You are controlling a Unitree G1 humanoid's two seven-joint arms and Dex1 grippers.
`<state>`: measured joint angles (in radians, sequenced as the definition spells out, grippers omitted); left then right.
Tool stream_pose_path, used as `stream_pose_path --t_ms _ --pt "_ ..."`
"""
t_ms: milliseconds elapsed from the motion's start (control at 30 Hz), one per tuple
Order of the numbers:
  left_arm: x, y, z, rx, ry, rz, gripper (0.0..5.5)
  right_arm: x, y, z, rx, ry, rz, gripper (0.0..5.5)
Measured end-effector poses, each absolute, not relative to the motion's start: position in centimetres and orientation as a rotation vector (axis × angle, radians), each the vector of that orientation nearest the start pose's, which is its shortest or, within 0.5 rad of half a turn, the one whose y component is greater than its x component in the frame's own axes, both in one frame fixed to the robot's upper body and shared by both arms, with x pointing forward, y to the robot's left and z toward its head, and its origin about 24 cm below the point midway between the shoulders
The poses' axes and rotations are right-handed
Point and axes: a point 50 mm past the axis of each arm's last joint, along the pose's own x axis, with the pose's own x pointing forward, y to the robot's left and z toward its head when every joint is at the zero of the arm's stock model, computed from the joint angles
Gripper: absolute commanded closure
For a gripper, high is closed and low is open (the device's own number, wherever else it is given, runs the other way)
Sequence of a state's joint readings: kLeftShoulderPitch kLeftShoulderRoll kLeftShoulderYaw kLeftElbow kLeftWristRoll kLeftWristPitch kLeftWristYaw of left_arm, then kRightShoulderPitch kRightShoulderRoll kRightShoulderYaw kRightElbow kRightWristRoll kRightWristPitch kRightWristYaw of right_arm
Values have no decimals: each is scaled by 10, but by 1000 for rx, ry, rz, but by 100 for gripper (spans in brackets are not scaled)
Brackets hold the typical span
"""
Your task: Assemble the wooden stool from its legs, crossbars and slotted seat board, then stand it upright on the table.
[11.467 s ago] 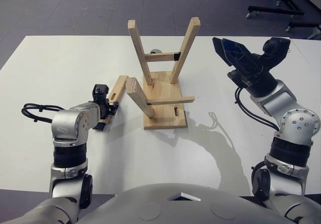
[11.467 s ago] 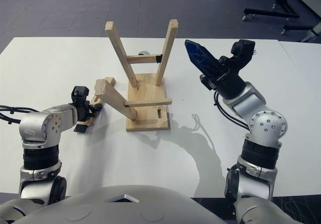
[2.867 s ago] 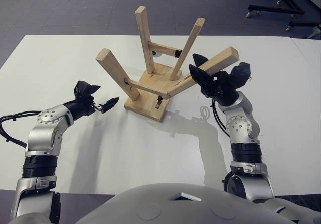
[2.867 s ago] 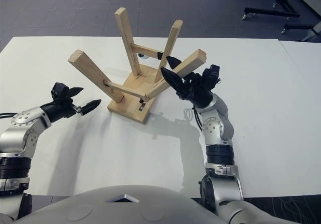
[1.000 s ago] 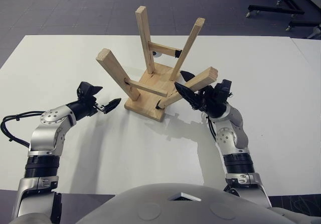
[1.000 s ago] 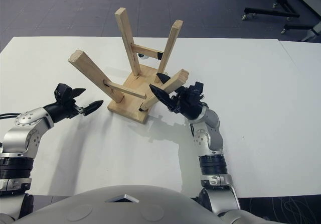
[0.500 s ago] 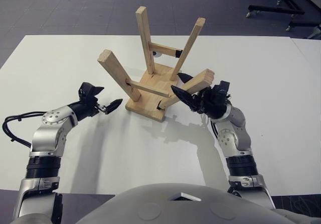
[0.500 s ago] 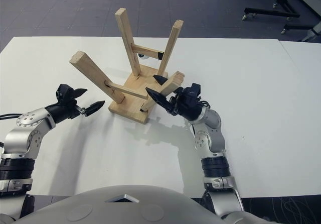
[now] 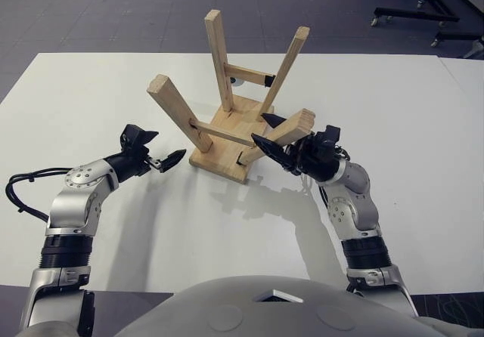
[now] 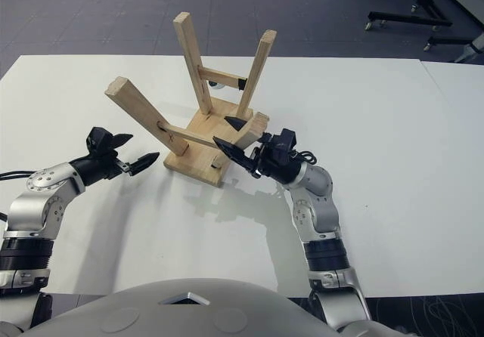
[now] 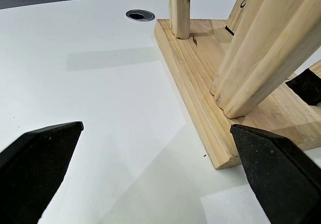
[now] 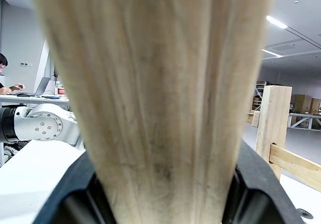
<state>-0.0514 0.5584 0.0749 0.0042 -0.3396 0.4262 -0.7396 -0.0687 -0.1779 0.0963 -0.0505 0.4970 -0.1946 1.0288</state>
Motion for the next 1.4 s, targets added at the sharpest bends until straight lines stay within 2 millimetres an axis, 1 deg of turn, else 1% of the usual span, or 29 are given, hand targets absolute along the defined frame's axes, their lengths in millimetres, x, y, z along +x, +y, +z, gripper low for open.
stream_pose_path --t_ms 233,500,900,1167,1400 --pt "247 236 55 64 399 -625 10 235 -115 95 162 -400 1129 344" --pt "248 232 61 78 373 -635 10 235 -115 97 146 -382 1147 344" --pt "248 232 61 78 374 -634 10 233 -109 94 106 -384 1159 344" --pt "247 232 61 77 375 -639 10 236 -109 94 145 -355 1140 344" --pt "247 231 61 75 374 -639 10 237 -109 96 133 -341 1151 344"
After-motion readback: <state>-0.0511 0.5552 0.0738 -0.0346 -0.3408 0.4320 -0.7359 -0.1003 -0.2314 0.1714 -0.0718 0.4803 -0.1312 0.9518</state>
